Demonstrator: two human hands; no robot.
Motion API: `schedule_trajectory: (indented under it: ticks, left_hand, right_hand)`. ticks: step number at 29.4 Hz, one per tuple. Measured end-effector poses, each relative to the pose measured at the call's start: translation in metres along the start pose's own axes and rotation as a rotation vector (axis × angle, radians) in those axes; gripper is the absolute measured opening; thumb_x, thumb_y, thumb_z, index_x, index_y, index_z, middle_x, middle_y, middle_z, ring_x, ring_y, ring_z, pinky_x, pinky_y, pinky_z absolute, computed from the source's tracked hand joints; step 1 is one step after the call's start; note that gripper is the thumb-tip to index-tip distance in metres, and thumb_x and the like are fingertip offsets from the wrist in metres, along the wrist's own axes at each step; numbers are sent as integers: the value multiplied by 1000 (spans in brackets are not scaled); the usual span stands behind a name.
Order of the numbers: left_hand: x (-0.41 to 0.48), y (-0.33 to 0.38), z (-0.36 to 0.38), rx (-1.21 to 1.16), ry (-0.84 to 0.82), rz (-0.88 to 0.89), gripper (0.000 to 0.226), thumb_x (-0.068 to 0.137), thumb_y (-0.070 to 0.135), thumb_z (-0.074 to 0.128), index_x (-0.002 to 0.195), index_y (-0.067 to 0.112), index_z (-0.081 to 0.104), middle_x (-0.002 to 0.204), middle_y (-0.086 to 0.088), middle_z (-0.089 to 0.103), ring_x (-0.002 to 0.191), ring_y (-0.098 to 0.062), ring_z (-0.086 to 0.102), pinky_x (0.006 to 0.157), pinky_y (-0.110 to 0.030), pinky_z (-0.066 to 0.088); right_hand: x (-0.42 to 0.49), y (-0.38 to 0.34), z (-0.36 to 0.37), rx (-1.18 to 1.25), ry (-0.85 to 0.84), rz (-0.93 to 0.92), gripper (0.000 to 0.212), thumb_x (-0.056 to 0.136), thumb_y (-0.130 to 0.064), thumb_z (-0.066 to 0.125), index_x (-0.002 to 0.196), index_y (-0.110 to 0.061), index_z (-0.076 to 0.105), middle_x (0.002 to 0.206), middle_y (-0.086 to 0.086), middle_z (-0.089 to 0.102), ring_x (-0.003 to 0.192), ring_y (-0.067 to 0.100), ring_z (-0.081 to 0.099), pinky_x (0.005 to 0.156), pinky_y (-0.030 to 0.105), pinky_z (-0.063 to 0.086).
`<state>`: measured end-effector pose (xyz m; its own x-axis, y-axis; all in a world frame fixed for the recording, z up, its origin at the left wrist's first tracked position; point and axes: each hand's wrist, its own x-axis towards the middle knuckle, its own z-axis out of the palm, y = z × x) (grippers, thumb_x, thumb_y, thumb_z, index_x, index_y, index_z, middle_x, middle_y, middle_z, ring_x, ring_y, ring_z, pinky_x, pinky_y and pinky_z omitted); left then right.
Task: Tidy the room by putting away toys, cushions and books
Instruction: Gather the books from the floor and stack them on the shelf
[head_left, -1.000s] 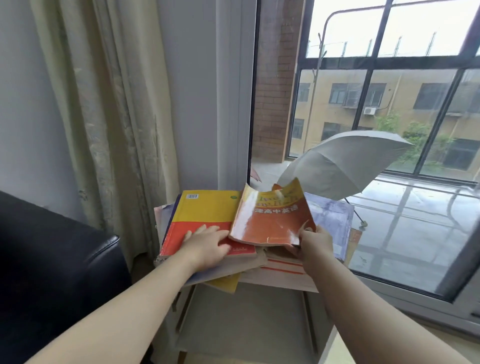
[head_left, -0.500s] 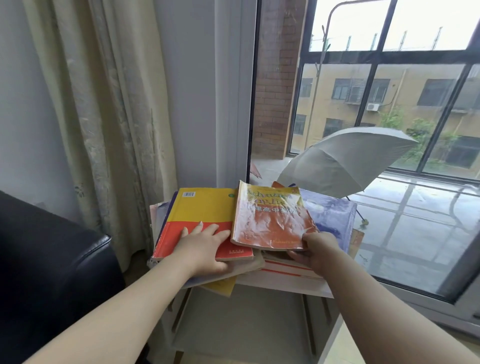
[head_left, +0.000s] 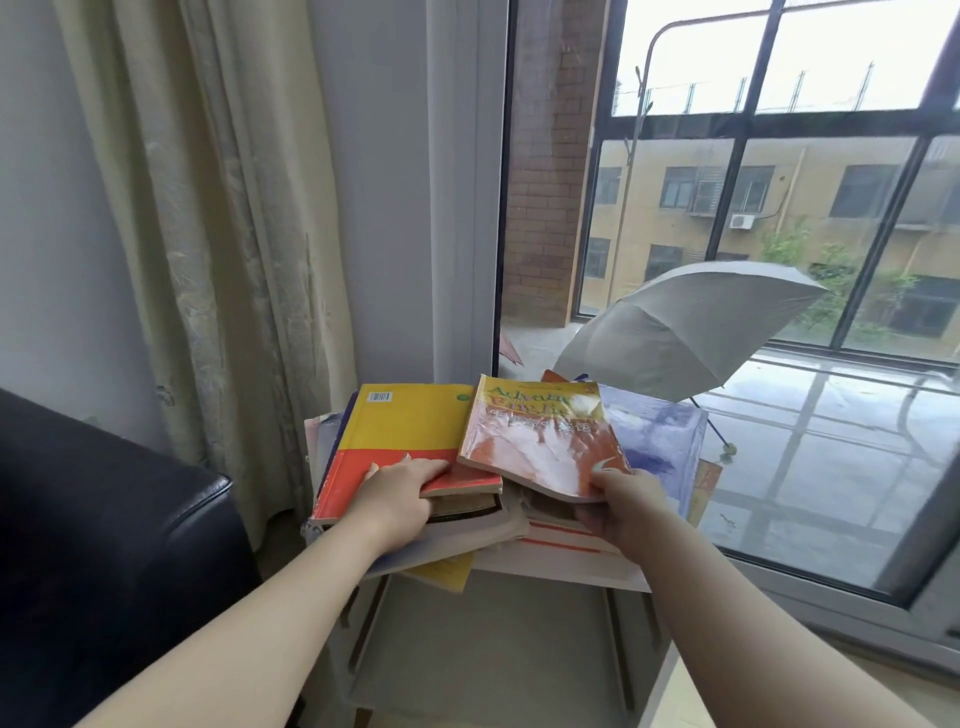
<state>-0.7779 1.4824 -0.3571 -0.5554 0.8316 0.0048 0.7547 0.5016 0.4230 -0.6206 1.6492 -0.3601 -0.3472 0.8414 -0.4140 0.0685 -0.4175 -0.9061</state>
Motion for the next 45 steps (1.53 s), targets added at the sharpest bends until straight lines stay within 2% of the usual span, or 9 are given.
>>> schedule_trajectory:
  ticks: [7, 14, 19, 27, 31, 34, 38, 41, 45]
  left_hand:
    - [-6, 13, -12, 147, 148, 15, 56, 92, 2, 30, 127, 38, 55, 125, 4, 62, 109, -23, 57, 90, -37, 50]
    - [-12, 37, -53, 228, 740, 108, 37, 91, 5, 42, 115, 22, 65, 111, 1, 68, 97, -27, 63, 84, -34, 41]
    - [-20, 56, -107, 359, 1048, 254, 40, 79, 26, 32, 78, 17, 71, 64, -2, 67, 60, -26, 63, 69, -35, 44]
    - [-31, 75, -152, 378, 980, 577, 24, 80, 14, 56, 91, 27, 74, 86, 7, 73, 88, -28, 57, 95, -53, 32]
    - [-39, 79, -166, 257, 988, 627, 23, 85, 21, 53, 96, 23, 73, 92, 7, 72, 97, -28, 55, 106, -55, 16]
    - [-35, 83, -164, 248, 1040, 681, 18, 86, 16, 58, 96, 22, 72, 90, 7, 70, 99, -29, 57, 105, -54, 8]
    - [-27, 95, -154, 163, 1058, 488, 31, 89, 14, 53, 117, 26, 60, 120, 6, 60, 128, -28, 42, 110, -60, 7]
    - [-14, 92, -135, 86, 936, 227, 71, 86, 28, 63, 146, 30, 25, 154, -2, 24, 144, -27, 14, 113, -57, 11]
    - [3, 74, -94, -256, 658, -170, 92, 82, 45, 65, 150, 18, 8, 156, -9, 11, 143, -30, 15, 112, -47, 24]
  right_hand:
    - [-10, -1, -6, -241, 47, -58, 28, 93, -17, 54, 118, -6, 48, 109, 17, 59, 86, 25, 59, 45, 26, 48]
    - [-24, -5, 13, -900, 71, -193, 90, 79, -40, 68, 147, -21, 13, 150, 14, 20, 132, 37, 32, 109, 47, 32]
    - [-53, -12, 34, -1172, 106, -472, 91, 82, -40, 65, 149, -33, 4, 159, 4, -8, 142, 35, 10, 115, 47, 13]
    - [-67, -51, 62, -678, 57, -754, 91, 78, -38, 70, 148, -38, 12, 147, -6, 40, 135, 25, 34, 109, 46, 30]
    - [-69, -62, 58, -583, 128, -743, 67, 81, -47, 64, 138, -36, 32, 138, -5, 48, 130, 26, 39, 107, 46, 32]
    - [-67, -59, 54, -465, 64, -752, 24, 84, -40, 61, 102, -29, 50, 106, -1, 65, 104, 28, 60, 93, 46, 45]
    - [-72, -49, 48, -179, -54, -777, 9, 93, -28, 56, 85, -25, 53, 86, -2, 65, 85, 25, 66, 77, 38, 54]
    - [-65, -42, 47, -67, -117, -691, 11, 94, -28, 55, 83, -27, 56, 93, 5, 69, 85, 27, 68, 79, 43, 57]
    - [-50, -37, 40, 128, -98, -564, 14, 96, -20, 51, 83, -21, 57, 83, 5, 67, 75, 25, 65, 76, 42, 56]
